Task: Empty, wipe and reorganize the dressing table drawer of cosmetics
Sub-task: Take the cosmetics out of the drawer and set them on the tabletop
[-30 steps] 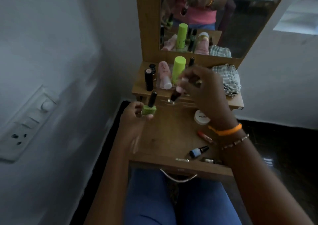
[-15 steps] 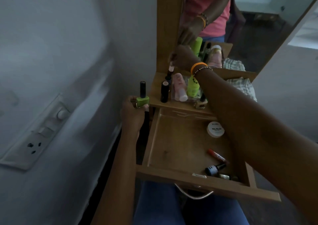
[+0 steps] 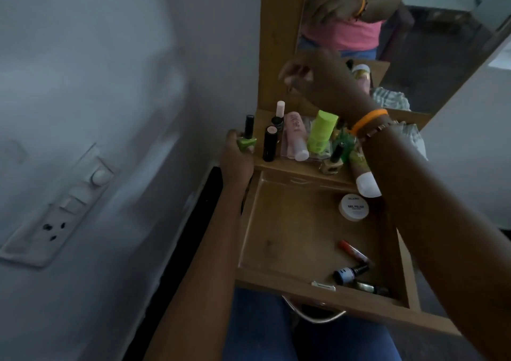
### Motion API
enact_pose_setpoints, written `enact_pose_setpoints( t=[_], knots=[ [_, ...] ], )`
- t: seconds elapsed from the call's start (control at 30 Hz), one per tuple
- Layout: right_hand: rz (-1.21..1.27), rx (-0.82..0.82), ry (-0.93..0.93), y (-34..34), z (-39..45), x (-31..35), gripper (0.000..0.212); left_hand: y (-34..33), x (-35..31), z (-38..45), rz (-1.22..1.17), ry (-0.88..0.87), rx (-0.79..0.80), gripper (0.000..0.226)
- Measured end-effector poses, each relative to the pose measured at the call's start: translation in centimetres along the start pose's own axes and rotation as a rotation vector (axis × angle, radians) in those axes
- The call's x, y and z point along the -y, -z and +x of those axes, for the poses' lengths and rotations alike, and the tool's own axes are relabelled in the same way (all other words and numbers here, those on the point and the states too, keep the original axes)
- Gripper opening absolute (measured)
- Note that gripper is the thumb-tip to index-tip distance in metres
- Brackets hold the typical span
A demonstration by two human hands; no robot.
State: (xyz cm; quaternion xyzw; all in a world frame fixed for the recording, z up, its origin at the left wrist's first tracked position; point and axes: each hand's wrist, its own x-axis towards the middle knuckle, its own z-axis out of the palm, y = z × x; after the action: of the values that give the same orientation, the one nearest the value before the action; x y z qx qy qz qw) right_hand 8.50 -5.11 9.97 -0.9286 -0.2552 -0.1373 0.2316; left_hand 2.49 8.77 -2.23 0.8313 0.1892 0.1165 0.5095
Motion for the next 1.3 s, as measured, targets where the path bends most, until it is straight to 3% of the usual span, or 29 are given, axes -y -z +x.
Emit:
enact_pose_setpoints(
  t=[0.1, 0.33, 0.47, 0.6, 0.73, 0.9, 1.03, 1.13, 1.3],
  knots=[
    [0.126, -0.055, -0.039, 0.8, -3.9, 1.1, 0.013, -1.1, 0.0, 0.2, 0.002, 0.009, -0.030, 0.028],
    [0.231, 0.068, -0.177, -2.1, -13.7, 1.1, 0.007, -2.3, 0.7, 0.4, 0.049, -0.034, -0.033, 0.029],
    [0.088, 0.051, -0.455, -3.7, -18.4, -1.3, 0.010, -2.7, 1.5, 0.8, 0.004, -0.069, -0.051, 0.029],
    [-0.094, 0.252, -0.687, -4.8, -21.6, -5.5, 0.015, -2.5, 2.0, 0.0, -0.053, -0.053, -0.136, 0.044],
    [-0.078, 0.457, -0.779, -6.7, -24.1, -7.9, 0.017, -2.0, 1.9, -2.9, -0.148, -0.043, -0.230, 0.044],
    [-0.002, 0.583, -0.880, -8.7, -25.4, -7.6, 0.031, -2.5, 2.7, -7.5, -0.195, -0.032, -0.064, 0.029],
    [-0.064, 0.601, -0.735, -8.9, -24.8, -7.3, 0.031, -4.0, 2.8, -10.5, -0.099, -0.008, 0.156, 0.022],
    [0.093, 0.455, -0.612, -8.0, -24.5, -6.3, 0.035, -5.5, 2.9, -11.6, -0.019, -0.022, 0.309, 0.020],
    [0.447, -0.089, -0.566, -3.0, -21.5, -4.3, 0.019, -8.6, 3.5, -12.3, -0.029, -0.086, 0.480, 0.020]
  ],
)
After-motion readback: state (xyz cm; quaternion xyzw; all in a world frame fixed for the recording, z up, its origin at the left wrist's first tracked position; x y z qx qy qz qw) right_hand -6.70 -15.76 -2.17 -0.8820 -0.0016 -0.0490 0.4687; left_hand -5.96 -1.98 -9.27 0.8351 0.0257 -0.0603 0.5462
